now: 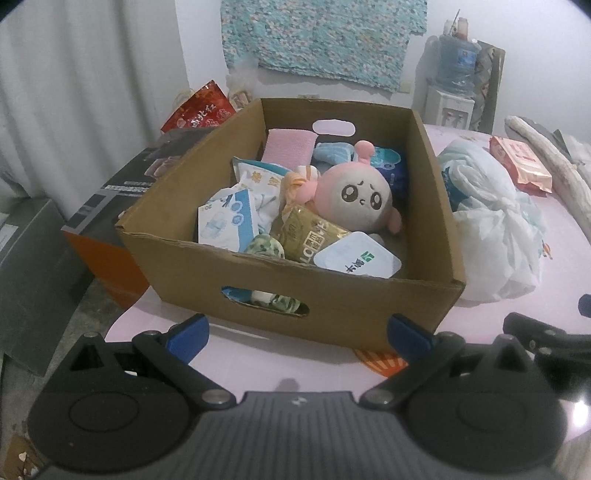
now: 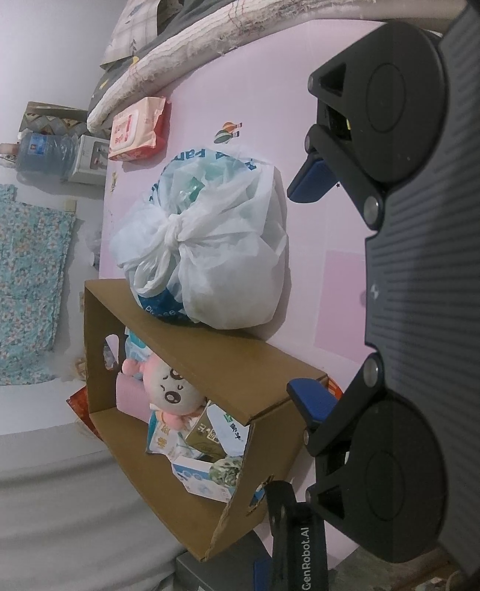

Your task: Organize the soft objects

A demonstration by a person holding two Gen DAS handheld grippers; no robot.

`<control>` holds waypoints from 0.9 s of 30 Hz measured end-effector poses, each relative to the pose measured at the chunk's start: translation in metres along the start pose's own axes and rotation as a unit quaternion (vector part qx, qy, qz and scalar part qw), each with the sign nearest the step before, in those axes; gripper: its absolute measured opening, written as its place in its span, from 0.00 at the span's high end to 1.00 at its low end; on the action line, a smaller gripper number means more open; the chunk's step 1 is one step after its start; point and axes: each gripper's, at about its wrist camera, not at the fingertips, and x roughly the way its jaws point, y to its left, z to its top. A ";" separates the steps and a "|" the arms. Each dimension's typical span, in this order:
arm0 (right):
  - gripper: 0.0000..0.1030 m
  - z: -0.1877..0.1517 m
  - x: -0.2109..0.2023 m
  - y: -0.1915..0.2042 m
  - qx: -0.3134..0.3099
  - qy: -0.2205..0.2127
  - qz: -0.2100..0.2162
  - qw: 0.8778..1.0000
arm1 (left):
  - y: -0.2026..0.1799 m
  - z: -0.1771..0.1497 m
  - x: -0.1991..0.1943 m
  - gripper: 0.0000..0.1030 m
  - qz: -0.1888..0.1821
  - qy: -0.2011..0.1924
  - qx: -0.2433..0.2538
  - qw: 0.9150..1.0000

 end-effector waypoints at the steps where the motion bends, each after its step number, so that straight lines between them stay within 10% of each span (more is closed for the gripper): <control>1: 0.01 0.000 0.000 0.000 0.000 0.000 0.000 1.000 | -0.001 0.000 0.000 0.00 0.000 0.000 0.000 1.000; 27: 0.01 0.003 0.006 -0.003 0.003 0.011 0.002 1.000 | -0.002 -0.001 0.005 0.00 -0.007 0.009 0.001 1.000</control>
